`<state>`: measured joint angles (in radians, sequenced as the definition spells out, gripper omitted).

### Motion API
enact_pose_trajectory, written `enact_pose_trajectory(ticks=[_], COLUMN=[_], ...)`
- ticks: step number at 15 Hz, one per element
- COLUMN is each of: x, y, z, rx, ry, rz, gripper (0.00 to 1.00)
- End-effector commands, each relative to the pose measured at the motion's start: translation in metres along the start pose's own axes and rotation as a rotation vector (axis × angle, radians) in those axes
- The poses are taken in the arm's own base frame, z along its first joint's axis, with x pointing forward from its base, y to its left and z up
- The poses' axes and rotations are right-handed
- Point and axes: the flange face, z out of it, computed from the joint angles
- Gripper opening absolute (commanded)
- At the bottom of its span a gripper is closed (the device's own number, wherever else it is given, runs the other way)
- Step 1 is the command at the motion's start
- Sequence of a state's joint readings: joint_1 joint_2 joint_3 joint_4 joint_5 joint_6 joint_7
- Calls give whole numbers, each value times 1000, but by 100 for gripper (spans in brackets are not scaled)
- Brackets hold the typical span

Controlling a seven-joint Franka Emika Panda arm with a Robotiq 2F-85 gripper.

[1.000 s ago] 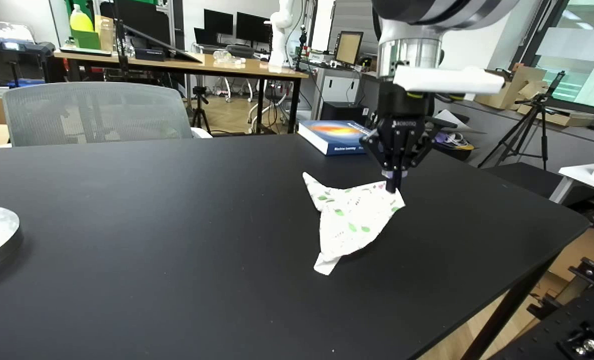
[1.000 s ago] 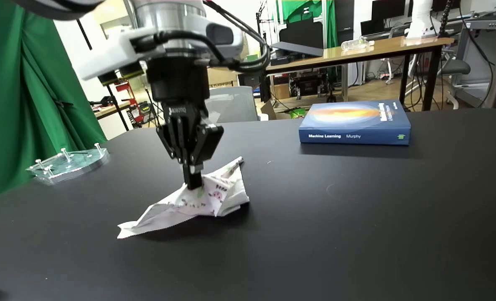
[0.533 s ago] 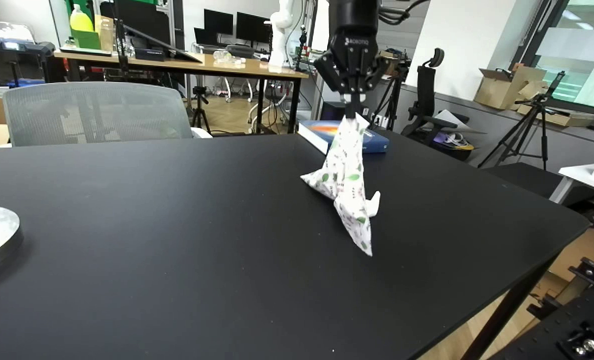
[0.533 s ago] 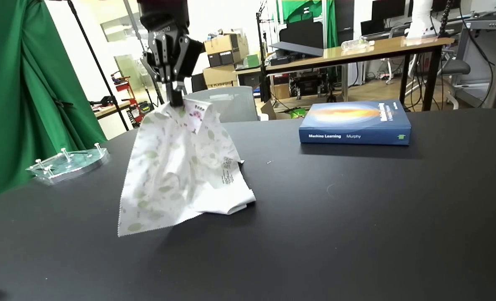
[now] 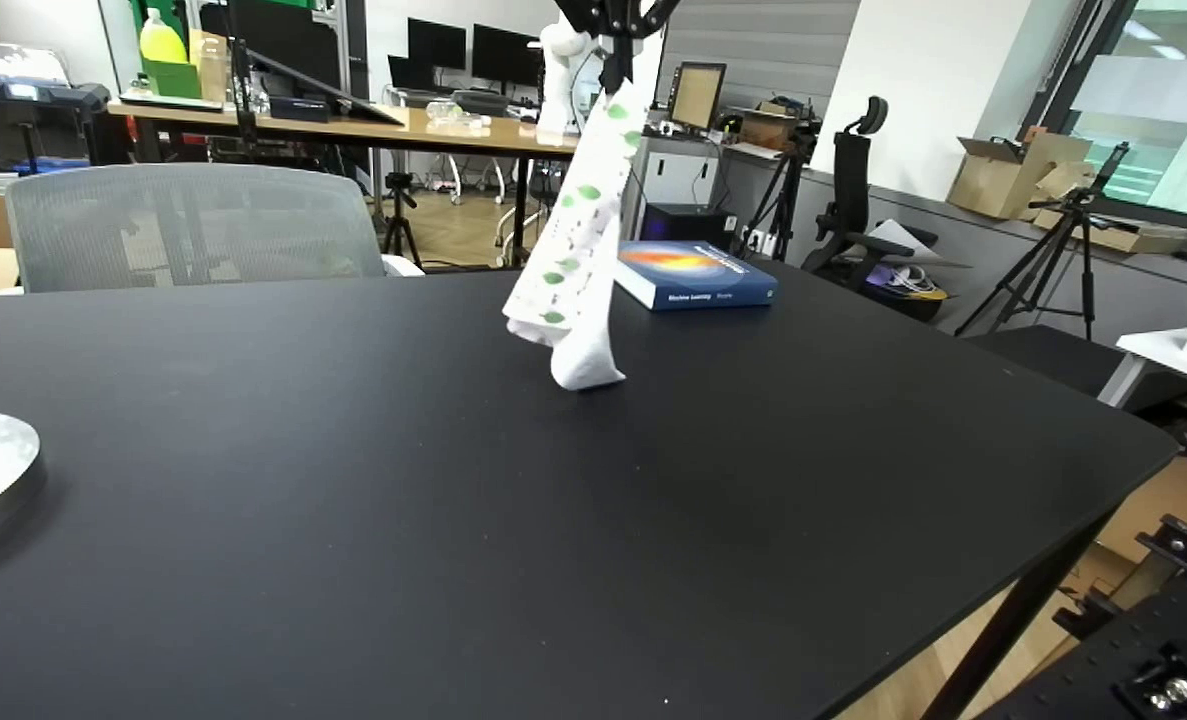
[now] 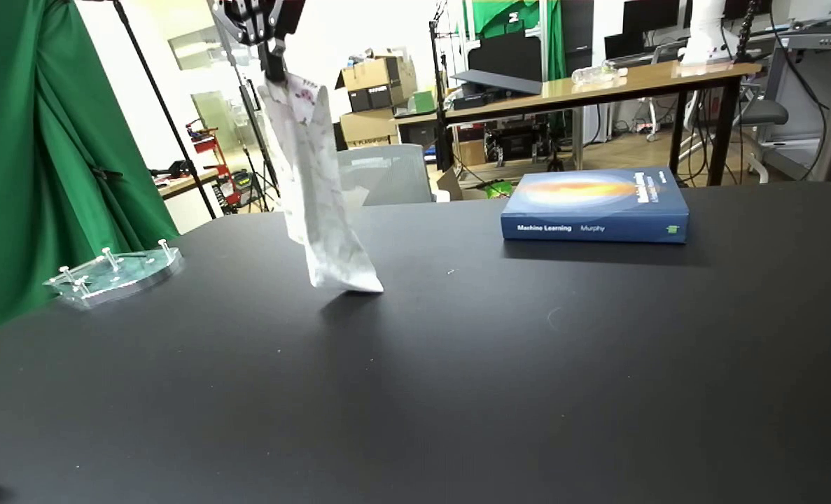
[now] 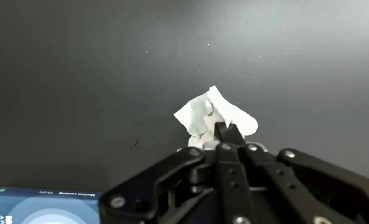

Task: Spread the cloth

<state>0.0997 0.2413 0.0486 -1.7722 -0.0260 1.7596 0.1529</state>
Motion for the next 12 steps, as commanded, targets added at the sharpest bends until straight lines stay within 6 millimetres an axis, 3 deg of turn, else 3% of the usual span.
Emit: enact_pose_trajectory(ticks=[1,3,6,12], x=[-1,-11,-31,-66], y=[-10,-11,0,48], z=[-33,-30,5,122], rx=[-21,-32,-37,8], ry=[28,33,4,-42], rz=[-28,-56,-79,17], gripper=[0,0,0,0])
